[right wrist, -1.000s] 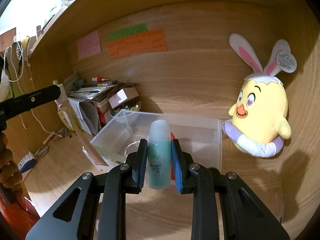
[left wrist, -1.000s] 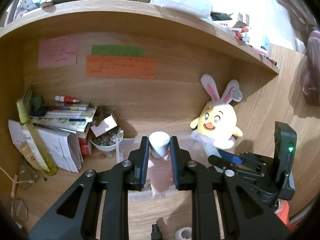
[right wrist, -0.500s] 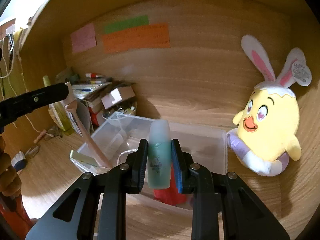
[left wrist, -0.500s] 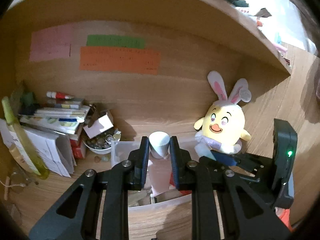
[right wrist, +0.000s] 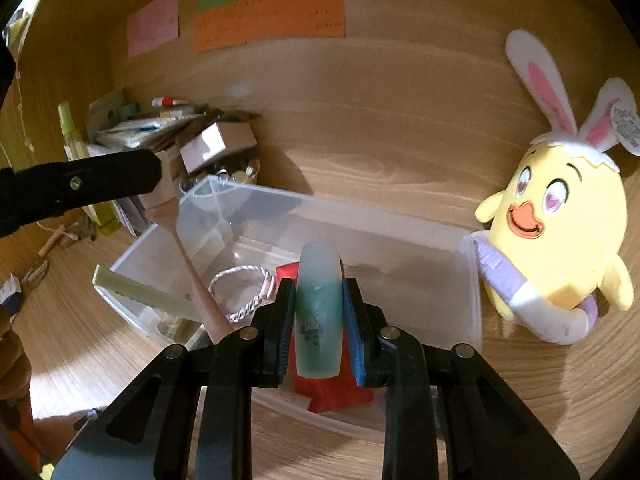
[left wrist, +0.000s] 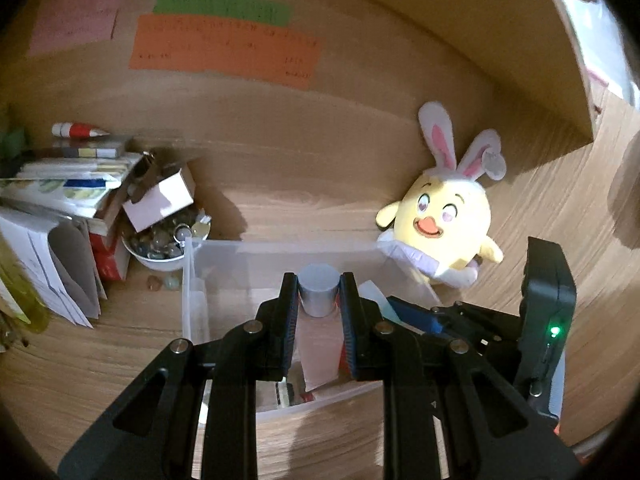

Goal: Organize objects
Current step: 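Carry the pink bottle and mint-green bottle over the plastic box with both tools, then open both tools to drop the two bottles into the box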

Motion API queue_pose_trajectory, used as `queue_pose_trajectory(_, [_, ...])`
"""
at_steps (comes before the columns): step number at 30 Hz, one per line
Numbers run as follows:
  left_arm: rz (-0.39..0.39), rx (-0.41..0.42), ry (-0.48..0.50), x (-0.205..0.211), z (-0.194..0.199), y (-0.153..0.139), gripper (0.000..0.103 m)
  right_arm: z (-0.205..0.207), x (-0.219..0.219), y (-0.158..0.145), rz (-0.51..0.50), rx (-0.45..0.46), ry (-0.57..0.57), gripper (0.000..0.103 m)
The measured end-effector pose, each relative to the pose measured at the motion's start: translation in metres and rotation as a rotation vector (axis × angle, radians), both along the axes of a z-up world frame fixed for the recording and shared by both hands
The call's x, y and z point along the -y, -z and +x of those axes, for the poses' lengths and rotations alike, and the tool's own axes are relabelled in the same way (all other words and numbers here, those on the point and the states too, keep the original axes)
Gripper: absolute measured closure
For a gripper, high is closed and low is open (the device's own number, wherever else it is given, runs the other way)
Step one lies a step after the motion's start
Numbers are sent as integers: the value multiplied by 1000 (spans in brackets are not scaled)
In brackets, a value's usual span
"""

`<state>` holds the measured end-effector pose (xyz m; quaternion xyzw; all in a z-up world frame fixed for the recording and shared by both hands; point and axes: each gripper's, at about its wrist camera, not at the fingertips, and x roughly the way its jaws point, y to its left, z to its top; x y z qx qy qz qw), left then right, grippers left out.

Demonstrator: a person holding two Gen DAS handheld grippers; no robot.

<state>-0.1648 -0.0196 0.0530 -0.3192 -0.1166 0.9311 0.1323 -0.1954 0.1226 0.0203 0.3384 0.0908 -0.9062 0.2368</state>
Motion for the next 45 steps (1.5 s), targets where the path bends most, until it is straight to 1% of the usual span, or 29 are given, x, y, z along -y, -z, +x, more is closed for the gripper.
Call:
queue_pose_trajectory(4, [-5, 29, 2, -1, -6, 9, 83, -3, 3, 7, 14, 19, -4, 82])
queue_pose_trajectory(7, [2, 68, -9, 3, -13, 16, 83, -5, 5, 11, 20, 32, -6, 81])
queue_pose_trajectory(9, [6, 91, -24, 8, -17, 21, 83, -5, 5, 13, 22, 36, -6, 81])
queue_pose_trajectory(11, [-8, 113, -52, 11, -22, 26, 83, -6, 6, 15, 23, 44, -7, 81])
queue_pose_trajectory(12, [-13, 123, -63, 12, -24, 29, 81, -6, 7, 16, 21, 49, -9, 81])
queue_pose_trajectory(15, [-8, 144, -82, 17, -26, 35, 67, -4, 9, 17, 34, 46, -15, 81])
queue_pose_trajectory(20, [-32, 136, -107, 23, -20, 36, 52, -2, 14, 16, 38, 45, -29, 81])
queue_pose_trajectory(22, [-49, 121, -119, 25, -15, 33, 43, -2, 15, 16, 40, 50, -33, 76])
queue_pose_trajectory(24, [-59, 112, -127, 25, -11, 31, 39, 0, 15, 15, 43, 41, -33, 63])
queue_pose_trajectory(25, [-63, 107, -129, 26, -10, 29, 37, 2, 15, 13, 45, 29, -28, 60])
queue_pose_trajectory(27, [-72, 97, -133, 26, -5, 26, 32, 7, 16, 9, 51, 2, -27, 50])
queue_pose_trajectory(28, [-76, 90, -135, 26, -2, 24, 30, 10, 17, 6, 53, -12, -30, 48])
queue_pose_trajectory(30, [-93, 75, -138, 25, 4, 20, 28, 15, 17, 1, 55, -33, -32, 37])
queue_pose_trajectory(32, [-117, 61, -142, 23, 10, 17, 25, 20, 16, -5, 51, -55, -34, 31])
queue_pose_trajectory(33, [-130, 54, -144, 22, 13, 15, 21, 22, 15, -7, 49, -61, -35, 28])
queue_pose_trajectory(34, [-143, 44, -146, 21, 17, 12, 18, 24, 14, -10, 43, -66, -37, 27])
queue_pose_trajectory(37, [-155, 25, -143, 20, 26, 7, 13, 31, 9, -19, 21, -79, -46, 25])
queue_pose_trajectory(40, [-148, 18, -120, 19, 37, 4, 11, 37, 6, -25, 3, -80, -50, 20])
queue_pose_trajectory(45, [-189, 7, -116, 14, 56, 2, 8, 50, -2, -31, -34, -76, -64, 18])
